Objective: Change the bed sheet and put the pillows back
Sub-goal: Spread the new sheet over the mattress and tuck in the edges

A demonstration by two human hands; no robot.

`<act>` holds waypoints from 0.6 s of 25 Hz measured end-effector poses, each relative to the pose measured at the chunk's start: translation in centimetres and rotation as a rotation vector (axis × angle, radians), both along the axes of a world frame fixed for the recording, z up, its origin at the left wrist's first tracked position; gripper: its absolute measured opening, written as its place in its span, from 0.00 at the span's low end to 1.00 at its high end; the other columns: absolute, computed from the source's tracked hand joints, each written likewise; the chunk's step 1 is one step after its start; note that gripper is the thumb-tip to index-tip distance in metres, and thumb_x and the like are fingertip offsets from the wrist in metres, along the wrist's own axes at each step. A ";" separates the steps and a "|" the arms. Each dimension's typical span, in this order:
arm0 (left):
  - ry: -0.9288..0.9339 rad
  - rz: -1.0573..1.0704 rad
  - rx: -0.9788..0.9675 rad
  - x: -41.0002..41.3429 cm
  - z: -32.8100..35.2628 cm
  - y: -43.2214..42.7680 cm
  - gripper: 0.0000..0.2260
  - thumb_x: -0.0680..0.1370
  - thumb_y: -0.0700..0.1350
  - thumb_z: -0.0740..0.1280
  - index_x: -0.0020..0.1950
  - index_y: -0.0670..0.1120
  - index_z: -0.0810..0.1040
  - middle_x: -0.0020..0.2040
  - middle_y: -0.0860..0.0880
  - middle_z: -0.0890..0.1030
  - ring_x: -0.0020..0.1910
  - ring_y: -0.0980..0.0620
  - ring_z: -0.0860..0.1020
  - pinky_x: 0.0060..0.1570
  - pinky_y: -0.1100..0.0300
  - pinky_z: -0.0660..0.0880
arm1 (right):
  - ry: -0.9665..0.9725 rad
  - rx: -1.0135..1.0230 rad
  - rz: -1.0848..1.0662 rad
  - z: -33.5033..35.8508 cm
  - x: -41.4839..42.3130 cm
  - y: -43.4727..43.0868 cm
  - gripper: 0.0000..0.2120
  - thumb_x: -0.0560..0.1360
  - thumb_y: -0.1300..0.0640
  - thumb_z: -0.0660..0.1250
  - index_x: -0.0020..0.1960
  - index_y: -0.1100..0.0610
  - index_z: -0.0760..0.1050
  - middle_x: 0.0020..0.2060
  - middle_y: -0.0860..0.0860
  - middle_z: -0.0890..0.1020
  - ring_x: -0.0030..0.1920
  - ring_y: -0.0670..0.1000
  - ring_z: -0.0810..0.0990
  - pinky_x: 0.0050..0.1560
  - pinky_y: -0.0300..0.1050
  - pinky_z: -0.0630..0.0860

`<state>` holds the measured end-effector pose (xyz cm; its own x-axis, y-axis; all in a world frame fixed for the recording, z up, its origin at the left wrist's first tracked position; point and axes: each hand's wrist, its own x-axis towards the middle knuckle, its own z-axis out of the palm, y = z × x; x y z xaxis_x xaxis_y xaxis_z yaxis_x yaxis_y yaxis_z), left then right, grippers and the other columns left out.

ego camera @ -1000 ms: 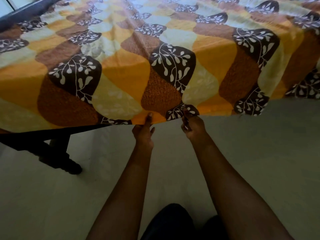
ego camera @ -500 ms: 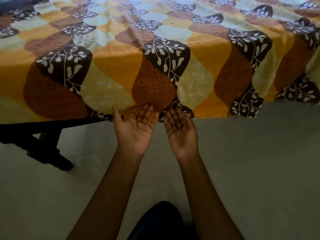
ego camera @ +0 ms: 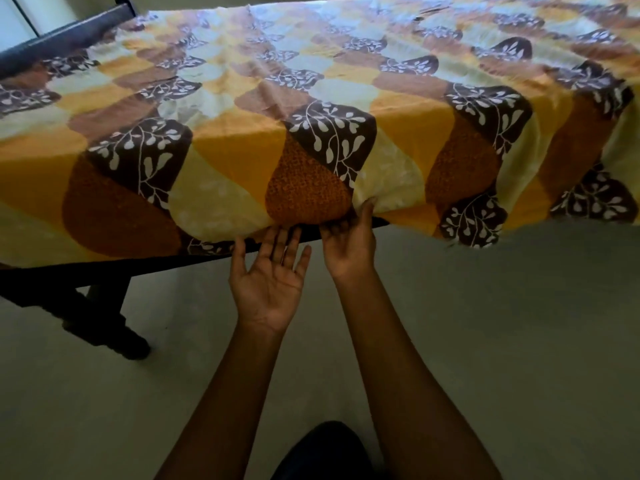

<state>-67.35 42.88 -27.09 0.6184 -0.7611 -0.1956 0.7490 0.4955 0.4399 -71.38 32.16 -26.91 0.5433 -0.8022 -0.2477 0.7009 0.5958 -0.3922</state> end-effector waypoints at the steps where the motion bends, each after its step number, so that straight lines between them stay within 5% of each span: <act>1: -0.010 0.003 0.030 0.0 -0.5 0.1 0.23 0.78 0.57 0.56 0.65 0.43 0.71 0.66 0.45 0.75 0.66 0.48 0.72 0.68 0.48 0.65 | 0.035 0.019 -0.013 -1.1 -1.1 0.1 0.23 0.80 0.46 0.55 0.69 0.59 0.67 0.66 0.58 0.72 0.65 0.56 0.72 0.57 0.48 0.74; 8: -0.042 -0.201 0.185 -4.9 -0.8 -3.1 0.14 0.81 0.47 0.54 0.60 0.44 0.75 0.58 0.45 0.79 0.60 0.47 0.76 0.63 0.52 0.69 | 0.129 0.164 -0.249 -5.6 -8.4 -2.3 0.13 0.79 0.57 0.60 0.62 0.59 0.73 0.57 0.56 0.77 0.54 0.52 0.78 0.51 0.45 0.76; 13: 0.095 -0.266 0.133 -8.8 1.1 -9.0 0.17 0.80 0.50 0.57 0.64 0.42 0.71 0.62 0.43 0.74 0.61 0.45 0.74 0.65 0.49 0.68 | 0.221 0.212 -0.302 -5.5 -8.8 -6.4 0.18 0.77 0.53 0.64 0.64 0.60 0.71 0.59 0.56 0.75 0.56 0.54 0.77 0.62 0.50 0.74; 15: 0.142 -0.230 0.082 -9.0 0.9 -9.8 0.20 0.80 0.54 0.55 0.66 0.43 0.70 0.62 0.44 0.74 0.62 0.45 0.73 0.66 0.47 0.67 | 0.315 0.138 -0.324 -5.3 -8.7 -7.4 0.10 0.77 0.56 0.64 0.55 0.61 0.75 0.51 0.56 0.78 0.49 0.51 0.78 0.53 0.43 0.77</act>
